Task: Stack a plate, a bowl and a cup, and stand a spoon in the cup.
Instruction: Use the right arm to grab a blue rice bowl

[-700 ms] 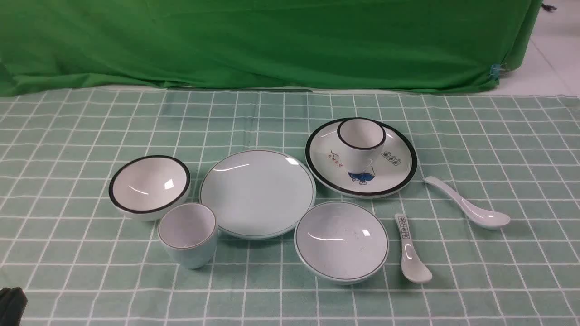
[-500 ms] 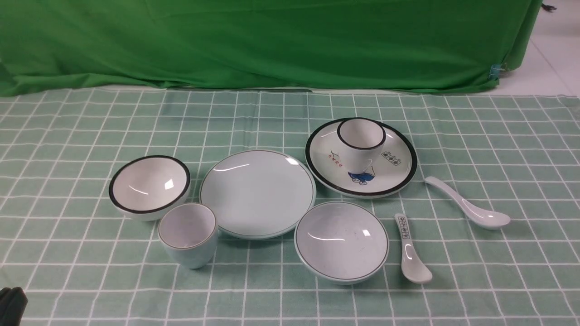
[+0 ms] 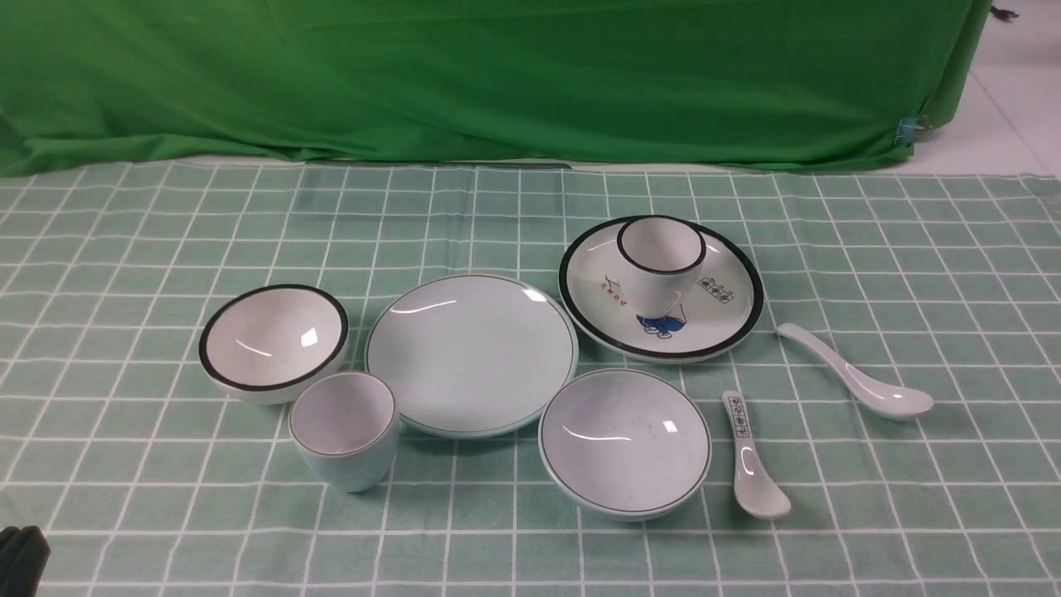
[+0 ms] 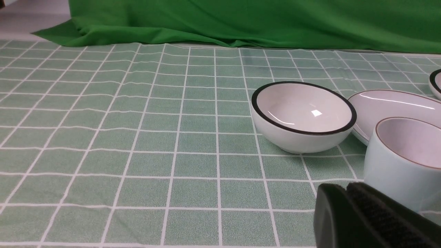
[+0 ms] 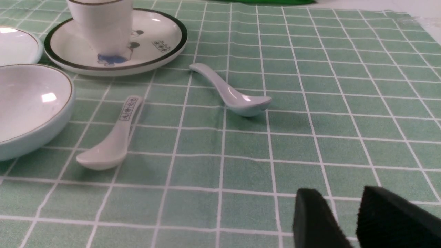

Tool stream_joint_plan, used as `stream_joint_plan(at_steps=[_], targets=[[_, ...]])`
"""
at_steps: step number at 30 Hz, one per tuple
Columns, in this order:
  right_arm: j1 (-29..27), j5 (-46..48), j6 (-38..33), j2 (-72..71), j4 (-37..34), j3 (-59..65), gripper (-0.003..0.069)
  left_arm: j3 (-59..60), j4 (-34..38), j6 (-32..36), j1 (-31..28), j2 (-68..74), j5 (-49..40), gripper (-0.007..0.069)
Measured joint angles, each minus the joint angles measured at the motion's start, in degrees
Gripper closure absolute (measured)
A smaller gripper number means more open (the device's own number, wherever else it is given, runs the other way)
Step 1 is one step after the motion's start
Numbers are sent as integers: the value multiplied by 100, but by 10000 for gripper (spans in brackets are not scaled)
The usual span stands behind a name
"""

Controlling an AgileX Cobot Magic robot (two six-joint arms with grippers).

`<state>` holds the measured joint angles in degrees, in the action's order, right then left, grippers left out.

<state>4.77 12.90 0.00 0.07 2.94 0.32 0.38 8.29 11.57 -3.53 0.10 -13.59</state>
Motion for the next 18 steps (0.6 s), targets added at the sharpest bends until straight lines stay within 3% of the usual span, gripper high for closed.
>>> stream_joint_plan(at_steps=[4, 7, 11, 13, 16, 18], targets=[[0, 0, 0, 0, 0, 0, 417, 0, 100, -30, 0, 0, 109, 607], [0, 0, 0, 0, 0, 0, 417, 0, 854, -295, 0, 0, 377, 607], [0, -3, 0, 0, 0, 0, 417, 0, 2913, -605, 0, 0, 994, 607], [0, -3, 0, 0, 0, 0, 417, 0, 3405, -619, 0, 0, 1284, 607], [0, -3, 0, 0, 0, 0, 417, -10, 3740, -674, 0, 0, 1660, 607], [0, -3, 0, 0, 0, 0, 417, -214, 3687, -698, -6, -6, 1271, 607]])
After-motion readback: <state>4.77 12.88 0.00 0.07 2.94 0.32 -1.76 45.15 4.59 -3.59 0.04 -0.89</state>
